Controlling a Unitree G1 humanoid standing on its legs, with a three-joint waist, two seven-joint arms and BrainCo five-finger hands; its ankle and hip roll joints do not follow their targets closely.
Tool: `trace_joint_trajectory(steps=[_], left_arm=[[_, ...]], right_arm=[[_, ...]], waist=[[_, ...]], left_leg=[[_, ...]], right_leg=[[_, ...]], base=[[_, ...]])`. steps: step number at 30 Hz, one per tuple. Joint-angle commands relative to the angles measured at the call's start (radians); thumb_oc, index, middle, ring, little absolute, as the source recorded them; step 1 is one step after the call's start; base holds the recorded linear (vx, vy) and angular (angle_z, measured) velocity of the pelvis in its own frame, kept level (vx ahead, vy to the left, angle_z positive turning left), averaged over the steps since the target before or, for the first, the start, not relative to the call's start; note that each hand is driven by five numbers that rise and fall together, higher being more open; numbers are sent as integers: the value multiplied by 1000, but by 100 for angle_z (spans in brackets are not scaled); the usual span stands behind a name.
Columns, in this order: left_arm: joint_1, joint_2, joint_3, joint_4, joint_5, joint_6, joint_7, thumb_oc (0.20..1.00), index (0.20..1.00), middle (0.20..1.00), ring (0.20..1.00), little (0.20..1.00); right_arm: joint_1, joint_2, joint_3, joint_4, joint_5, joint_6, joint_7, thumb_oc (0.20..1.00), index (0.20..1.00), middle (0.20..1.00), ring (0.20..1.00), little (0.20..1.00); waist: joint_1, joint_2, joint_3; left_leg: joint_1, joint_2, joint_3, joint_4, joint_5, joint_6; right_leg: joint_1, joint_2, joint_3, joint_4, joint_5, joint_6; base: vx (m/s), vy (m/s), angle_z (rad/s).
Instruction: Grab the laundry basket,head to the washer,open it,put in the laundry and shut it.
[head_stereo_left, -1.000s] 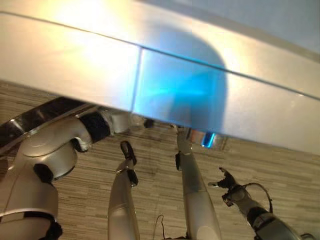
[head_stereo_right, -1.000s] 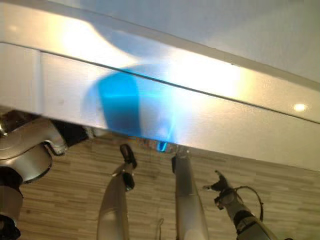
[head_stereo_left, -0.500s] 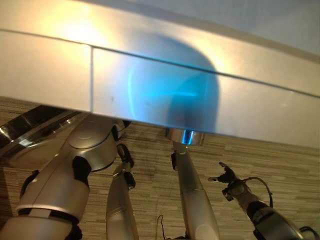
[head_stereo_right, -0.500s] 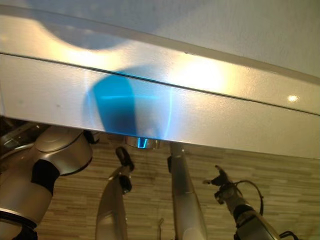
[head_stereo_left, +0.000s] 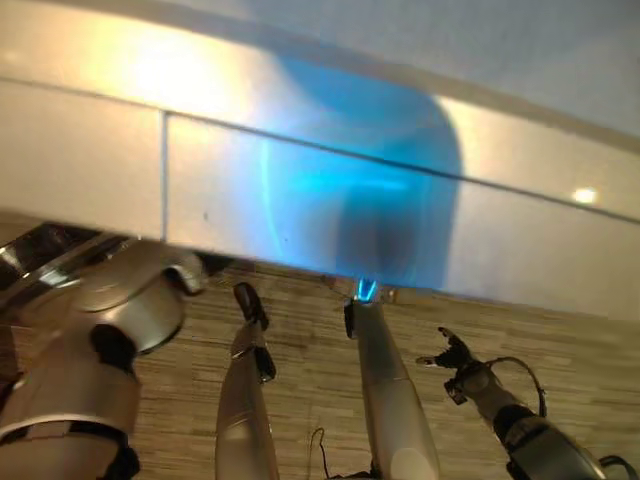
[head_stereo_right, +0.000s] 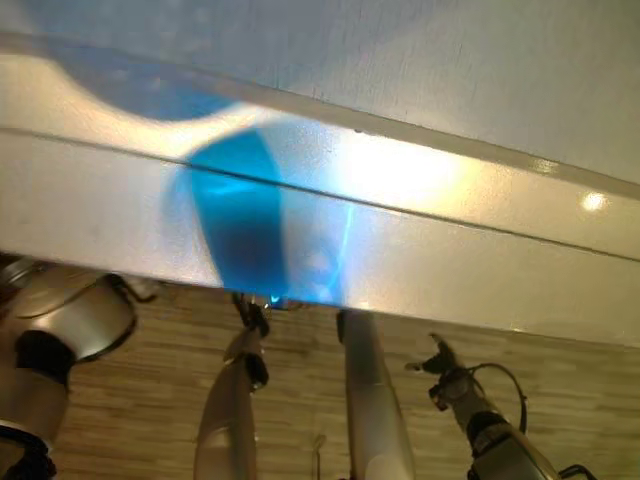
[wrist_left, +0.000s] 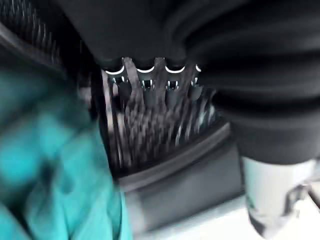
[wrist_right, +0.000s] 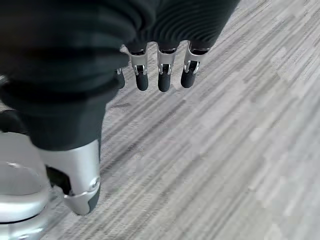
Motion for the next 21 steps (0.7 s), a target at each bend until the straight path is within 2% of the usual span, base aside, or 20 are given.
trace_joint_trajectory(steps=[1,2,3,4,5,9,10,11,13,15,16,18,21], left_arm=[[160,164,344,-210,-19,-86,44,1000,1000,1000,1000,1000],[434,229,451,-360,-146,-117,-56,1000,1000,1000,1000,1000],[438,229,453,-362,-146,-117,-56,1000,1000,1000,1000,1000],[523,251,482,-392,-190,-119,-89,1000,1000,1000,1000,1000],[665,276,532,-435,-264,-115,-133,1000,1000,1000,1000,1000],[913,232,620,-482,-328,-107,-181,1000,1000,1000,1000,1000],[914,232,622,-483,-328,-107,-181,1000,1000,1000,1000,1000],[992,198,641,-500,-326,-101,-192,1000,1000,1000,1000,1000],[1032,182,658,-513,-325,-97,-199,1000,1000,1000,1000,1000],[1101,149,677,-522,-311,-87,-219,1000,1000,1000,1000,1000],[1102,149,678,-523,-311,-87,-219,1000,1000,1000,1000,1000],[1118,121,676,-511,-295,-77,-227,1000,1000,1000,1000,1000],[1114,108,671,-501,-282,-72,-228,1000,1000,1000,1000,1000]], right_arm=[[61,0,-83,-48,29,-5,-48,1000,1000,1000,1000,1000],[38,-13,-103,-51,21,11,-47,1000,1000,1000,1000,1000],[38,-13,-101,-51,21,11,-47,1000,1000,1000,1000,1000],[33,-21,-113,-51,17,16,-43,1000,1000,1000,1000,1000],[-100,3,-103,-54,27,53,-51,1000,1000,1000,1000,1000],[-181,-27,-104,21,37,48,-65,1000,1000,1000,1000,1000],[-182,-27,-104,21,37,48,-65,1000,1000,1000,1000,1000],[-242,-37,-108,58,46,51,-65,1000,1000,1000,1000,1000],[-269,-37,-104,72,49,49,-63,1000,1000,1000,1000,1000],[-336,-38,-105,106,62,52,-53,1000,1000,1000,1000,1000],[-337,-38,-104,107,62,52,-53,1000,1000,1000,1000,1000],[-373,-27,-94,122,65,54,-42,1000,1000,1000,1000,1000],[-395,-24,-100,134,74,57,-37,1000,1000,1000,1000,1000]], waist=[[36,35,12],[58,41,12],[59,44,13],[75,46,14],[110,60,9],[146,71,12],[145,71,12],[176,81,11],[185,86,12],[222,94,9],[221,94,10],[249,93,5],[258,91,2]], left_leg=[[73,6,-68,52,-76,40],[76,-2,-72,39,-62,41],[79,2,-73,41,-68,41],[80,0,-76,40,-67,42],[79,-4,-87,38,-64,43],[78,-10,-103,31,-53,43],[78,-10,-103,31,-53,43],[80,-17,-114,26,-48,44],[82,-21,-120,23,-46,45],[80,-29,-134,21,-43,46],[80,-29,-134,21,-43,46],[79,-36,-150,18,-39,47],[73,-41,-156,21,-39,48]], right_leg=[[73,-25,-18,-25,-120,91],[85,-33,-26,-28,-115,86],[88,-30,-27,-25,-121,86],[91,-32,-32,-23,-122,84],[98,-38,-38,-21,-124,82],[119,-52,-59,-19,-128,81],[119,-52,-59,-19,-128,81],[129,-59,-67,-17,-130,80],[136,-63,-73,-16,-131,80],[151,-71,-89,-17,-136,78],[152,-71,-89,-17,-136,78],[170,-81,-105,-17,-139,78],[176,-86,-114,-19,-141,77]], base=[[-8,6,11],[5,25,21],[1,24,33],[9,-21,34],[-4,-26,39],[-9,-34,41],[-7,-11,28],[-9,6,23],[-9,9,11],[-8,4,8],[-7,6,13],[-17,8,10],[-21,-1,13]])
